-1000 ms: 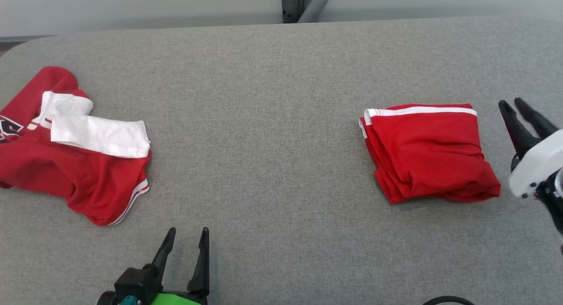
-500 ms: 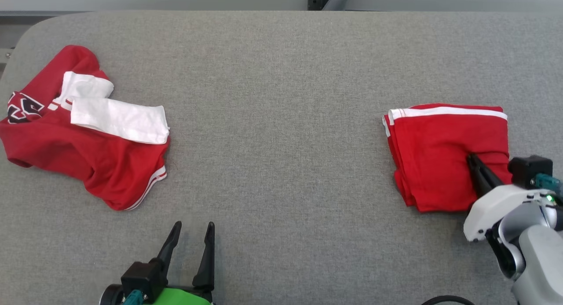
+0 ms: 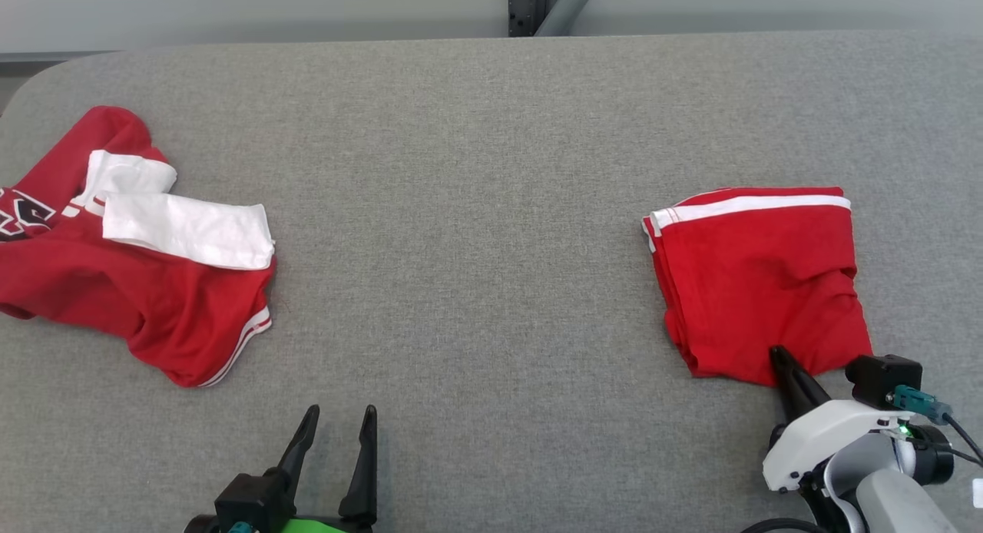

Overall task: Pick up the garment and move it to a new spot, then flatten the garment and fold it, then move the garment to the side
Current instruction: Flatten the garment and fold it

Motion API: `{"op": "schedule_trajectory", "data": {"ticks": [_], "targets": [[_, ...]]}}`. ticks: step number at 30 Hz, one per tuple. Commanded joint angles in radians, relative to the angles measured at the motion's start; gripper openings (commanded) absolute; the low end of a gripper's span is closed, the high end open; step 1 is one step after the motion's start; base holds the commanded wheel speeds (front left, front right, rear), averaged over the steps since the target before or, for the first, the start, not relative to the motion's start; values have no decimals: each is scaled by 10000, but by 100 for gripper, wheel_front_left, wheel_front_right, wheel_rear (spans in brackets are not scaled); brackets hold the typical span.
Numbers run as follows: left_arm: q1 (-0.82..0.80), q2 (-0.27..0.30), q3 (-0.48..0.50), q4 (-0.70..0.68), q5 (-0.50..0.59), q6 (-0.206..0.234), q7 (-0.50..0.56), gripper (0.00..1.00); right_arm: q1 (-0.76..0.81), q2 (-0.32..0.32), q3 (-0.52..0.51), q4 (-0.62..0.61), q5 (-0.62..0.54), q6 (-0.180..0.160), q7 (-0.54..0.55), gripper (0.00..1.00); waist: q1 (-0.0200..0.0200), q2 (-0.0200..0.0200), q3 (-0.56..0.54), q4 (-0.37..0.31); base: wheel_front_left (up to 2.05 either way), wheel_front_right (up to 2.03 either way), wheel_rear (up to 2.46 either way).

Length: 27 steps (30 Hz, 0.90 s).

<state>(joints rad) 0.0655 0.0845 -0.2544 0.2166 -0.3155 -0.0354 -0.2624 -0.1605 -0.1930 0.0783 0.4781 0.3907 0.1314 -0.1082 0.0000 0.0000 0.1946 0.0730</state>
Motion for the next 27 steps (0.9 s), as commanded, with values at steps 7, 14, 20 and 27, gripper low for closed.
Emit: {"op": "schedule_trajectory", "data": {"ticks": [7, 14, 20, 27], "targets": [[263, 39, 255, 0, 23, -54, -35, 100, 473, 129, 104, -381, -424, -14, -426, 0, 0, 0, -450, -187, 0, 0, 0], [605, -31, 693, -318, 88, -67, -35, 100, 1683, 427, -924, -2229, -1293, -14, -1197, 100, 0, 0, -1075, -338, 0, 0, 0], [902, -93, 1028, -434, 319, -152, -35, 100, 2565, 498, -1669, -2840, -2208, -14, -1508, 100, 0, 0, -1585, -303, 0, 0, 0], [1266, -210, 1880, -638, 646, -203, -35, 100, 3495, 454, -2102, -3044, -2530, -14, -1571, 100, 0, 0, -2142, -6, 0, 0, 0]]}}
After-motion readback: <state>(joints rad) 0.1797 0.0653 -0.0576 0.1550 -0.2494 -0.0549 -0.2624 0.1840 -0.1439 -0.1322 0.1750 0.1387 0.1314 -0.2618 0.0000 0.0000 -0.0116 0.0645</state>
